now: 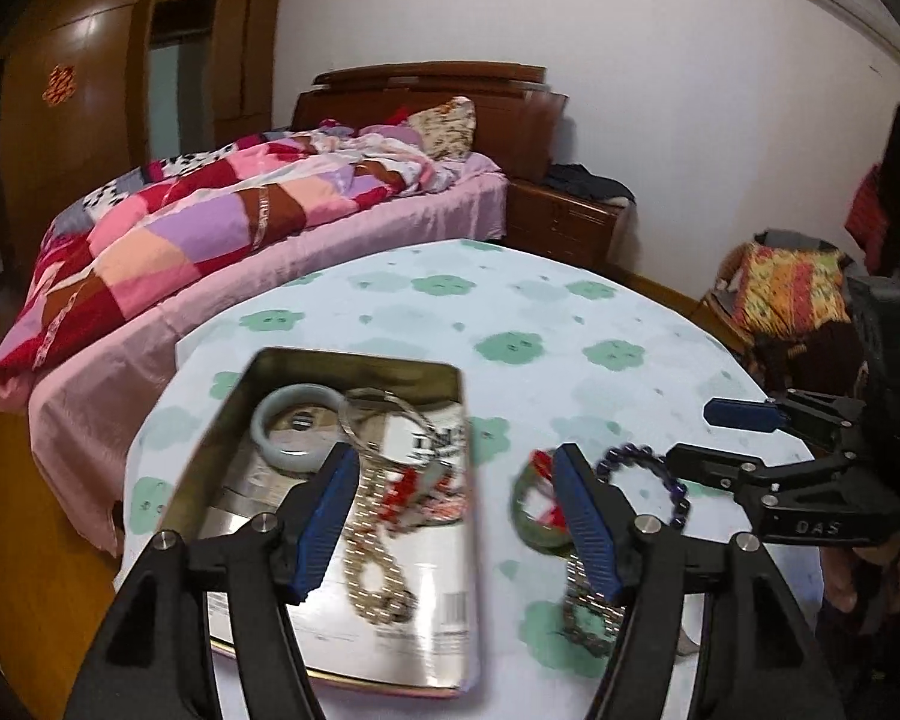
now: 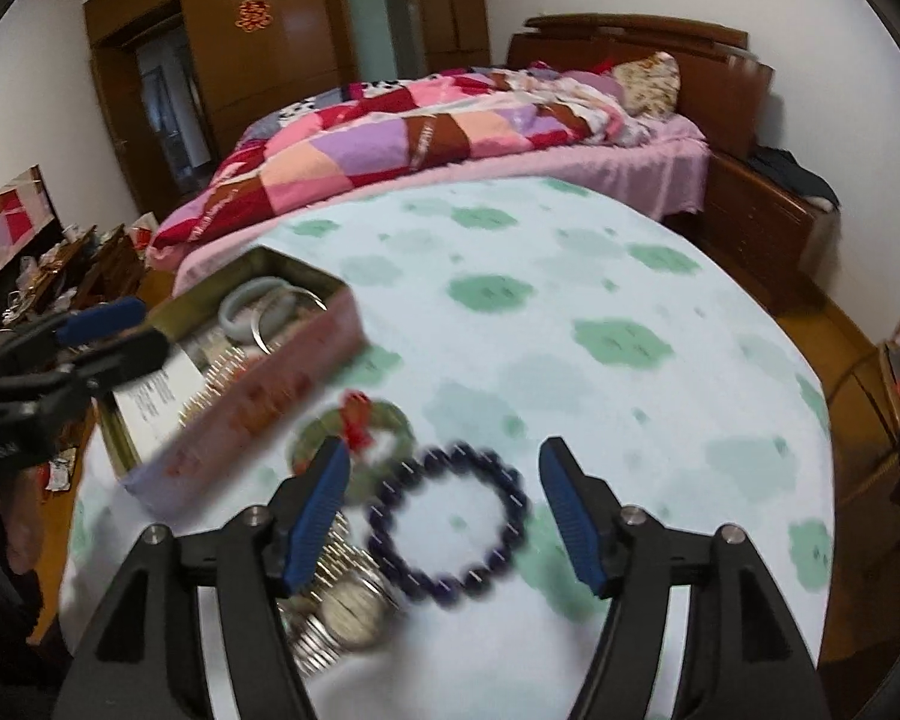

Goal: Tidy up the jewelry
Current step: 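Position the right tool around the black bead bracelet while the left tool reaches the gold beaded chain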

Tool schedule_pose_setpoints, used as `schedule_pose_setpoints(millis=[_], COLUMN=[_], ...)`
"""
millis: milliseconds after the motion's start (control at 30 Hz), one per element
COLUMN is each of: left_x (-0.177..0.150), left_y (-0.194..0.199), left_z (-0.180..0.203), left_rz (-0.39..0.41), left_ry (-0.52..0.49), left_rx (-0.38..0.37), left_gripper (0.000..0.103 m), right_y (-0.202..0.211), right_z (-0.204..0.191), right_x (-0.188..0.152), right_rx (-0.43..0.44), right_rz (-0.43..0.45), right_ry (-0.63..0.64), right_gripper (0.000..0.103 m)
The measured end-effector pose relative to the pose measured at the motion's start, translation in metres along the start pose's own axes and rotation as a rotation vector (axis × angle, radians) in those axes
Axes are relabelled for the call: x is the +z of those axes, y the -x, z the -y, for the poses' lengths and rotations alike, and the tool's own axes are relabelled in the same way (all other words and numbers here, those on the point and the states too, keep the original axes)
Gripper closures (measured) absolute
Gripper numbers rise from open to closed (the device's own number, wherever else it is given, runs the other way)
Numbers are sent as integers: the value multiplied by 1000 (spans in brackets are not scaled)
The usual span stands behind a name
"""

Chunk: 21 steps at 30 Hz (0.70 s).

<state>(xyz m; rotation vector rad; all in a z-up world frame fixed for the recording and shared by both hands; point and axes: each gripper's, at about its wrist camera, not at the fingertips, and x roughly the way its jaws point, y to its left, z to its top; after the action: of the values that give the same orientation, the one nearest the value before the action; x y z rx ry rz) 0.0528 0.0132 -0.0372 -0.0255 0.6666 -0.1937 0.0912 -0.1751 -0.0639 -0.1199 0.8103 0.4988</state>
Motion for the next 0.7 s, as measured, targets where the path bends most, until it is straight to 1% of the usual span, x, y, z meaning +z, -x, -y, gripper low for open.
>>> schedule_pose_setpoints(millis=[233, 433, 533, 567, 600, 633, 700], left_x=[-15, -33, -40, -42, -45, -47, -50], left_y=[-1, -4, -7, -9, -12, -15, -18], left_z=[30, 49, 57, 58, 58, 58, 60], left_rz=[-23, -72, -93, -103, -114, -126, -143], left_ry=[-65, -91, -118, -123, -127, -127, -129], left_rx=[4, -31, -41, -39, -40, -43, -45], left_gripper=[36, 37, 47, 51, 56, 58, 63], right_y=[-4, -12, -18, -21, -23, -24, -23], right_z=[26, 32, 29, 28, 28, 28, 29], right_x=[-19, -27, -29, -31, -32, -32, -34], right_rx=[-25, -23, -27, -31, -29, -25, -30], right_rz=[-20, -35, -45, -50, -61, -67, -62], right_ry=[-75, -90, -76, -71, -71, -70, -69], right_gripper=[34, 34, 35, 39, 47, 51, 52])
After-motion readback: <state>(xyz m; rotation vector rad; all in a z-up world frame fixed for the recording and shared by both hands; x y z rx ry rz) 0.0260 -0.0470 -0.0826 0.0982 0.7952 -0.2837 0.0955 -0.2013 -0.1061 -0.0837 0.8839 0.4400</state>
